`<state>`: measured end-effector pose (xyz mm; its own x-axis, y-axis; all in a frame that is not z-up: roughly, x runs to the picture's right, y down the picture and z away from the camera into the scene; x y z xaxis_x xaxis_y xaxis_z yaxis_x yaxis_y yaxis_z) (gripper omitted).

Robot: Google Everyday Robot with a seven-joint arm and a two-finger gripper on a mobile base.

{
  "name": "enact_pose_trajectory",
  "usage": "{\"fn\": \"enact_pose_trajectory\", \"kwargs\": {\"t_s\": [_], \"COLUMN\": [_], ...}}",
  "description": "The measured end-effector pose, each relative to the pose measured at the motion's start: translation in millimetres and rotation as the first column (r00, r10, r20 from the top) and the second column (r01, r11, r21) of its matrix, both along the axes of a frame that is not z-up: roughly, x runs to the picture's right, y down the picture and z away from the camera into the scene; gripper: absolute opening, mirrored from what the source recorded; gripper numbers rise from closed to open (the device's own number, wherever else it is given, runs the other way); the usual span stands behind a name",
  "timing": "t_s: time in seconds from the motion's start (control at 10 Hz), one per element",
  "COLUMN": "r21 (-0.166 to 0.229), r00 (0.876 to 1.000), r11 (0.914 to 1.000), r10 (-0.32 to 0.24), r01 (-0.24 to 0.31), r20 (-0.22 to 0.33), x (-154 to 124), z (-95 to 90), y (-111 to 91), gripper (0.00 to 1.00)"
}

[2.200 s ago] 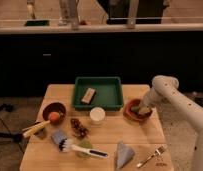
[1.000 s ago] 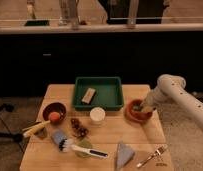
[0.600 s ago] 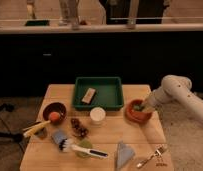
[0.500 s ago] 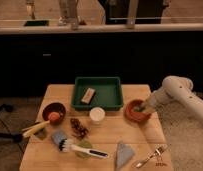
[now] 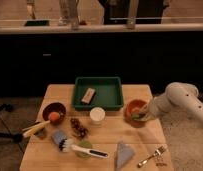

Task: Place pepper in table surface

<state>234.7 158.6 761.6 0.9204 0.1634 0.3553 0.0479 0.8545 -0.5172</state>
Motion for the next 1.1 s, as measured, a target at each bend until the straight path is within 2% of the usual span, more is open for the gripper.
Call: {"fn": "enact_pose_trajectory", "kwargs": {"t_s": [0.2,0.4,0.6,0.9,1.1], "r21": [-0.007,-0.026,-0.045,-0.068,-0.075], "r00": [0.997,0.988,0.971,0.943,0.930], "r11": [0.9991,0.9966,0.9942,0.9920,0.9929], "r10": [-0.041,-0.073,-0.085,-0.079,-0.059], "r01": [0.041,0.078,0.097,0.107,0.092], "r20": [0.062,0.138,0.224,0.324,0.363], "x": [-20,-46,-61,-78,-81], "z": [-14.0,-15.7,-17.5,-13.3,-5.2], "y": [20,29,39,44,48], "gripper": [0.00,0.00,0.00,0.00,0.00]}}
